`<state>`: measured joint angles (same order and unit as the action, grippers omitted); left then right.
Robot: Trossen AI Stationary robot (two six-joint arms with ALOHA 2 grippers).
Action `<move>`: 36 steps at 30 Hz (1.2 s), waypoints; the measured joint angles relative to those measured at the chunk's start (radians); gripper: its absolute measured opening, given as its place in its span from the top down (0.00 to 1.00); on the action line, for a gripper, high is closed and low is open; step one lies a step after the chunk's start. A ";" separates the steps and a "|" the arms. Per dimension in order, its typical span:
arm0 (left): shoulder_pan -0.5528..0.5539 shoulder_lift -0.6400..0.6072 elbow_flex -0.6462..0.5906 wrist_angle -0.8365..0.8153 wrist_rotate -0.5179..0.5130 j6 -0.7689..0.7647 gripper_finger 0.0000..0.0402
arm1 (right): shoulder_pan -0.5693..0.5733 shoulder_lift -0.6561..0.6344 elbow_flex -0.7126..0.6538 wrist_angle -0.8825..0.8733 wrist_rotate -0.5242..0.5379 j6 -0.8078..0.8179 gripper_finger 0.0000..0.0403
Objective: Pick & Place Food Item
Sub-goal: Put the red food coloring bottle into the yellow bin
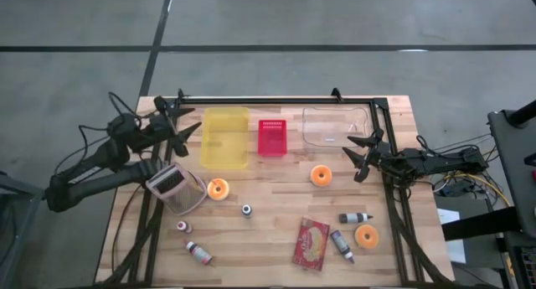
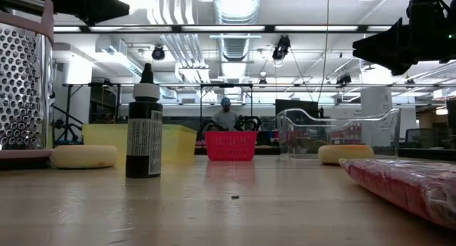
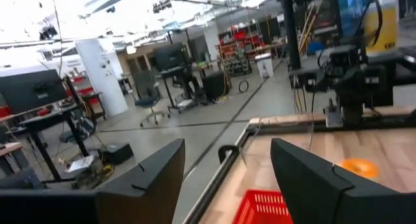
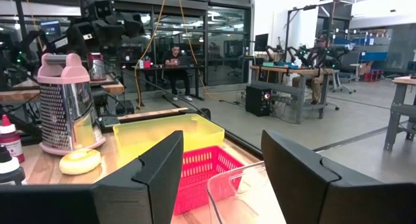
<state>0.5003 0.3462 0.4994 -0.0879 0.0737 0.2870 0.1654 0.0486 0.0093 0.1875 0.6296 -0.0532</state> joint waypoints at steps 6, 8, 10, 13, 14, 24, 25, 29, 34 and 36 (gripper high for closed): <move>-0.001 0.001 0.004 -0.012 0.127 -0.031 0.42 | 0.000 0.000 0.000 0.000 0.000 0.000 0.50; -0.001 0.001 0.004 -0.013 0.145 -0.045 0.42 | 0.000 0.000 0.000 0.000 0.000 0.000 0.50; -0.002 0.001 0.004 -0.013 0.170 -0.052 0.42 | 0.000 0.000 0.000 0.000 0.000 0.000 0.50; -0.019 0.001 0.004 -0.013 0.178 -0.057 0.42 | 0.000 0.000 0.000 0.000 0.000 0.000 0.50; -0.027 0.002 0.004 -0.013 0.178 -0.059 0.42 | 0.000 0.000 0.000 0.000 0.000 0.000 0.50; -0.179 0.031 0.004 -0.010 0.147 -0.073 0.42 | 0.000 0.000 0.000 0.000 0.000 0.000 0.50; -0.196 0.038 0.004 -0.010 0.123 -0.070 0.42 | 0.000 0.000 0.000 0.000 0.000 0.000 0.50; -0.254 0.067 0.004 -0.012 0.031 -0.058 0.42 | 0.000 0.000 0.000 0.000 0.000 0.000 0.50; -0.300 0.093 0.005 -0.010 0.004 -0.047 0.42 | 0.000 0.000 0.000 0.000 0.000 0.000 0.50; -0.311 0.103 0.005 -0.010 0.004 -0.044 0.42 | 0.000 0.000 0.000 0.000 0.000 0.000 0.50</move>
<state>0.1898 0.4487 0.5049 -0.0978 0.0772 0.2432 0.1657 0.0483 0.0094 0.1875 0.6296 -0.0532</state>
